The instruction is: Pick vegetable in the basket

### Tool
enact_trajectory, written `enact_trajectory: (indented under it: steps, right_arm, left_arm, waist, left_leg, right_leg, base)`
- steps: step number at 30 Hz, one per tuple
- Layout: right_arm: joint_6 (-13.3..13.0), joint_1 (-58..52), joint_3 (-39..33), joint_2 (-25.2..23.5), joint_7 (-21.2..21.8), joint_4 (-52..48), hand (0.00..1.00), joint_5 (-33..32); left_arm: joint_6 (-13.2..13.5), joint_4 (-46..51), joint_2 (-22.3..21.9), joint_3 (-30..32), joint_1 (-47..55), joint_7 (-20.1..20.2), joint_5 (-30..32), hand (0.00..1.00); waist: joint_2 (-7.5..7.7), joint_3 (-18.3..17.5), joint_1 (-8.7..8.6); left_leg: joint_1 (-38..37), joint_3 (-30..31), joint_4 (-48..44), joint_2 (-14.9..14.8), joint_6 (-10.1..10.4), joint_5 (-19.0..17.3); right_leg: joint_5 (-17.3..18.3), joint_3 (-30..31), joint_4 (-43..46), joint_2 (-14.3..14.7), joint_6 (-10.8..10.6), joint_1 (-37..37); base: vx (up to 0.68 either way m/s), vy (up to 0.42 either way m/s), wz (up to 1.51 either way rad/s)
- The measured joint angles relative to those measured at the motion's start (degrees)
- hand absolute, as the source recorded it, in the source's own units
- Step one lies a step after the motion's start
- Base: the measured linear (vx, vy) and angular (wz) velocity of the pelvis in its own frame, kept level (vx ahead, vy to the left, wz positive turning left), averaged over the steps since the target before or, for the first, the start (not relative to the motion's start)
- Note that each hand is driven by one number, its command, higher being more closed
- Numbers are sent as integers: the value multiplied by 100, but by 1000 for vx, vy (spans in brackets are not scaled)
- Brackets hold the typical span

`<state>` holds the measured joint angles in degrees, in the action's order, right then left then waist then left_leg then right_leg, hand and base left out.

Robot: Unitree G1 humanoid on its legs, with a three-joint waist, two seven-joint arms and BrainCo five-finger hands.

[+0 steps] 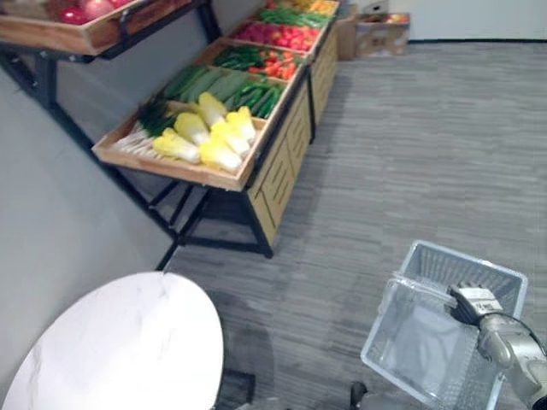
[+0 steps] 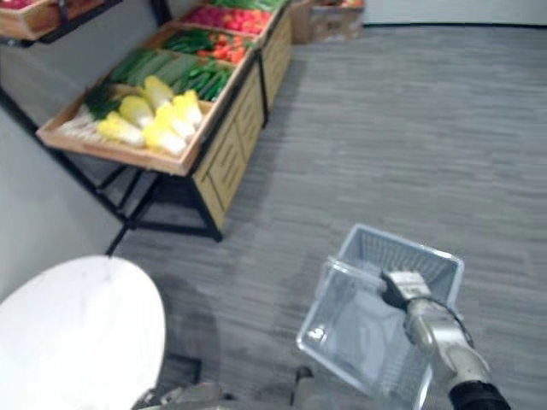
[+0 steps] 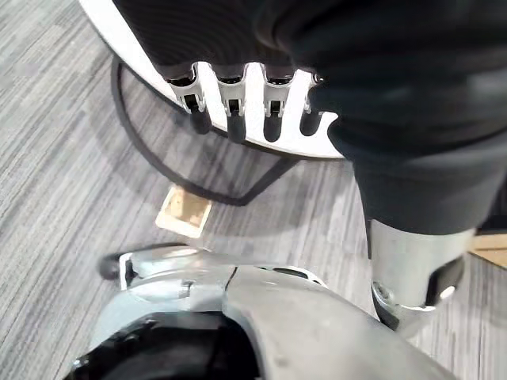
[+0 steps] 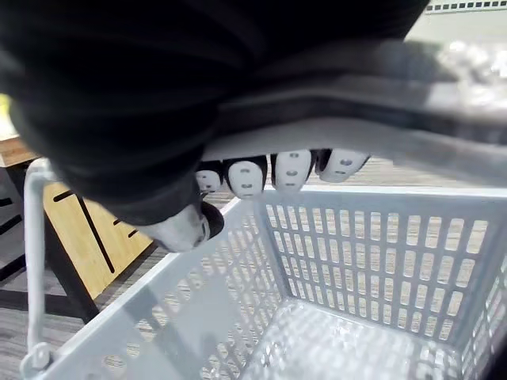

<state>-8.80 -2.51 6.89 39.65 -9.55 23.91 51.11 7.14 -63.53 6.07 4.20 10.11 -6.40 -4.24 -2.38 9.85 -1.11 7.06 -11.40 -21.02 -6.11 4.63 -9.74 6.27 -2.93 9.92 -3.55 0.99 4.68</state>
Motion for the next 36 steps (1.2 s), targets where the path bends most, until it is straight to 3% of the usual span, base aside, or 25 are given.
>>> enact_trajectory:
  steps: [3, 5, 6, 8, 9, 11, 12, 13, 14, 15, 16, 17, 19, 20, 21, 22, 24, 27, 28, 30, 31, 32, 33, 34, 36]
  right_arm:
    - [-5, -1, -5, 80, 3, -23, 100, 0]
    - [-26, 1, 36, 71, 4, -52, 100, -4]
    - [-76, 4, 35, 77, 4, -54, 100, -6]
    - [-45, 17, 53, 72, 9, -48, 100, -11]
    - [-43, 42, 72, 8, 8, -47, 100, -12]
    - [-68, 123, 144, -8, 10, -29, 100, -9]
    - [-43, 183, 141, -95, -1, 12, 100, -16]
    - [-60, 56, 163, -206, 2, 21, 100, -18]
    - [-74, 1, 162, -212, 2, 22, 100, -20]
    - [-57, -18, 149, -278, -6, 67, 100, -23]
    - [0, 37, 40, -490, -29, 167, 100, -31]
    - [25, 25, 24, -544, -36, 181, 100, -44]
    - [86, 11, 14, -624, -87, 187, 100, -37]
    - [81, 11, 15, -655, -100, 203, 100, -34]
    - [83, 25, 15, -730, -138, 268, 100, 1]
    - [87, 35, 14, -749, -148, 327, 100, 12]
    - [111, 66, -16, -755, -160, 554, 100, 13]
    - [124, 4, -253, -818, -157, 646, 100, 14]
    - [137, -16, -431, -819, -157, 646, 100, 14]
    - [231, -41, -601, -824, -160, 685, 100, 15]
    - [305, -93, -652, -853, -162, 769, 100, 16]
    - [321, -103, -668, -856, -166, 787, 100, 16]
    - [423, -75, -924, -916, -174, 933, 100, 17]
    - [502, 13, -1133, -945, -172, 1051, 100, 17]
    - [493, -46, -1204, -949, -172, 1056, 100, 14]
  left_arm:
    - [23, 35, -92, -6, -20, 20, 6, 0]
    - [24, 25, -149, -17, -32, 19, 10, 0]
    - [62, 39, -108, -12, -41, 10, 5, 0]
    - [36, 18, -152, 37, -77, 9, 8, 0]
    - [27, 20, -136, 84, -86, 13, 10, 0]
    - [17, 40, -138, 79, 27, 6, 42, 0]
    - [-11, 9, -133, 42, 115, 2, 45, 0]
    - [-13, 10, -84, 68, 213, -11, 49, 0]
    - [-17, -4, -42, 44, 216, -10, 52, 0]
    - [-14, -13, -13, 9, 208, -10, 59, 0]
    - [-20, -5, 103, -133, 205, -11, 60, 0]
    - [-22, -3, 163, -247, 207, -11, 62, 0]
    - [-24, 91, 389, -606, 194, -14, 60, 0]
    - [-20, 119, 448, -680, 170, -4, 61, 0]
    - [-22, 154, 541, -728, 75, 3, 60, 0]
    - [-25, 177, 545, -726, 28, 2, 59, 0]
    - [-22, 324, 485, -734, -130, 3, 51, 0]
    - [-6, 567, 472, -717, -281, -7, 37, 0]
    - [-11, 651, 468, -714, -309, -5, 31, 0]
    - [-5, 719, 461, -699, -314, -8, 34, 0]
    - [-6, 753, 516, -641, -254, -25, 32, 0]
    - [-7, 746, 543, -620, -253, -29, 33, 0]
    - [-24, 645, 459, -585, -286, -74, 33, 0]
    - [-15, 626, 311, -591, -313, -68, 39, 0]
    - [-10, 636, 201, -541, -327, -75, 37, 0]
  waist:
    - [-186, 84, 12]
    - [-318, 76, 151]
    - [-243, 151, 152]
    - [-310, 261, 165]
    - [-214, 320, 185]
    - [-218, 240, 299]
    - [-226, 178, 299]
    - [-37, -53, 285]
    - [-33, -128, 284]
    - [59, -106, 287]
    - [174, -89, 265]
    - [284, -68, 249]
    - [360, -59, 138]
    - [375, -45, 129]
    - [438, -34, 139]
    - [436, -31, 133]
    - [314, 63, 100]
    - [331, 117, -56]
    - [329, 121, -53]
    - [361, 134, -45]
    - [514, 118, -29]
    - [529, 140, -29]
    - [394, 170, -10]
    - [224, 154, 7]
    - [201, 141, -23]
  left_leg:
    - [187, 118, 1286, 23, 114, 252]
    - [230, 158, 1237, 61, 184, 411]
    - [307, 152, 873, 100, 104, 342]
    - [496, 233, 153, 38, -187, 203]
    - [753, 252, -453, 71, -191, 180]
    - [789, 287, -1, 116, -118, 196]
    - [737, 217, 176, 120, -309, 272]
    - [646, 125, 339, 404, -346, 126]
    - [591, 98, 402, 501, -405, 85]
    - [408, 69, 557, 602, -553, 55]
    - [7, 52, 728, 748, -704, 22]
    - [-164, 80, 776, 802, -768, -27]
    - [-773, 331, 933, 855, -913, -178]
    - [-915, 418, 990, 857, -942, -203]
    - [-1178, 550, 1161, 837, -946, -207]
    - [-1289, 610, 1244, 804, -946, -207]
    - [-1668, 809, 1427, 622, -946, -206]
    - [-1903, 1228, 1474, 531, -914, -224]
    - [-1939, 1288, 1449, 503, -737, -330]
    - [-2051, 1432, 1433, 440, -466, -547]
    - [-2190, 1621, 1380, 409, -234, -808]
    - [-2233, 1679, 1359, 377, -183, -884]
    - [-2235, 1822, 1238, 144, -18, -1076]
    - [-2175, 1886, 1117, -86, 22, -940]
    - [-2176, 2041, 1008, -250, 141, -638]
  right_leg:
    - [33, 125, -11, 90, -55, 6]
    - [-7, 160, 87, 146, -145, -6]
    - [230, 69, 115, 10, -276, -52]
    - [196, 158, -226, 45, -352, -406]
    - [167, 205, -397, -59, -396, -612]
    - [213, 388, -520, -194, -528, -733]
    - [419, 487, -413, -257, -695, -758]
    - [572, 503, -208, -549, -746, -696]
    - [608, 519, 17, -638, -783, -605]
    - [610, 593, 899, -682, -809, -252]
    - [427, 801, 2396, -748, -1102, 249]
    - [200, 893, 2985, -758, -1348, 424]
    - [-809, 926, 4519, -735, -1490, 843]
    - [-721, 844, 4817, -746, -1377, 969]
    - [-439, 568, 5169, -765, -916, 1265]
    - [-279, 400, 5172, -765, -692, 1382]
    - [54, -242, 4410, -722, -389, 1512]
    - [-64, -543, 1934, -721, -492, 1490]
    - [-253, -350, 1029, -719, -600, 1500]
    - [-611, -98, 251, -768, -581, 1491]
    - [-769, 66, -309, -906, -579, 1362]
    - [-1025, 45, -303, -912, -678, 1338]
    - [-1416, -89, 11, -742, -844, 1328]
    - [-1069, -227, 474, -608, -711, 1429]
    - [-673, -458, 1026, -607, -592, 1488]
  base:
    - [96, 177, -35]
    - [274, 212, -46]
    - [278, 176, -27]
    - [223, 211, -7]
    - [317, 275, -35]
    - [289, 240, -49]
    - [290, 240, -25]
    - [327, 233, -16]
    - [376, 213, 4]
    - [369, 199, 5]
    - [367, 203, 12]
    - [380, 173, 28]
    - [390, 90, 60]
    - [403, 29, 66]
    - [403, -12, 45]
    - [390, -29, 55]
    - [398, -65, 62]
    - [417, -160, 80]
    - [399, -216, 80]
    - [400, -276, 67]
    - [487, -408, 66]
    - [575, -526, 72]
    - [465, -443, 51]
    - [443, -420, 51]
    - [406, -378, 47]
